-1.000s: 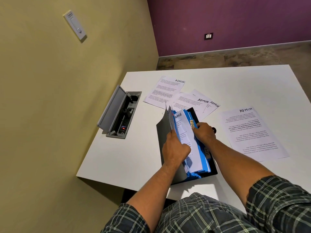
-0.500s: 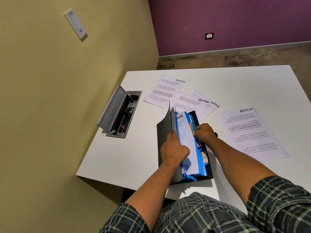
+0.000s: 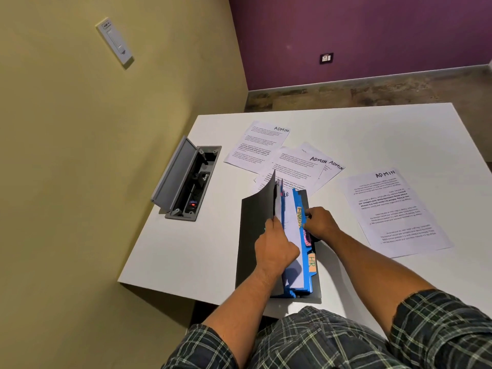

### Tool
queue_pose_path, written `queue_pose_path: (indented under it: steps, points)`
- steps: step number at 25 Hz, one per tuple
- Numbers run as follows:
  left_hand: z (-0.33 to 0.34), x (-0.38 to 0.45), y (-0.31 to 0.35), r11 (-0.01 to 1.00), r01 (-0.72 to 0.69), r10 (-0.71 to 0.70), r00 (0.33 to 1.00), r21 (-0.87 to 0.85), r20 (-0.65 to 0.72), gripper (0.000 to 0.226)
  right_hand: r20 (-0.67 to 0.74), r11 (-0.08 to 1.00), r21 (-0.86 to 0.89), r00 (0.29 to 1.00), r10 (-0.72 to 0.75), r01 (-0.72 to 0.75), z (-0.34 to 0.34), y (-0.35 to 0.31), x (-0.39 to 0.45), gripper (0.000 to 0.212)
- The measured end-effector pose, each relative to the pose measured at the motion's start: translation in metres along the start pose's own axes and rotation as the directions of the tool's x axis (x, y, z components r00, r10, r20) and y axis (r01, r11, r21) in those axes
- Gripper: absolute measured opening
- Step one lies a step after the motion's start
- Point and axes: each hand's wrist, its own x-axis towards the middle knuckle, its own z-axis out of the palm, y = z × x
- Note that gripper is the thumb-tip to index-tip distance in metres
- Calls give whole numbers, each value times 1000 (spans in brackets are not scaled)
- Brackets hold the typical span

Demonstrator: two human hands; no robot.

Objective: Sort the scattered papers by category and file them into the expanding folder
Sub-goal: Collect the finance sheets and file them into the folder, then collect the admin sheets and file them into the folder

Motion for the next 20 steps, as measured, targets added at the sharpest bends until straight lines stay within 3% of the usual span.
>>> queue_pose_path:
  steps: [6,11,17,20]
  points:
    - [18,0,-21,992,27,-34,998,121,54,75,-61,996,-82,998,27,-32,-6,23,-7,49]
    - [31,3,-35,968,43,-71,992,247,105,81,0,988,-60,990,143,-142,-6,48,-11,43]
    - [41,13,-29,889,-62,-62,966,454,253,91,61,986,-61,986,157,-153,-5,60,-9,18]
    - [43,25,-21,876,-83,-107,927,475,359,66,8,986,-42,986,165,-164,-10,60,-6,11]
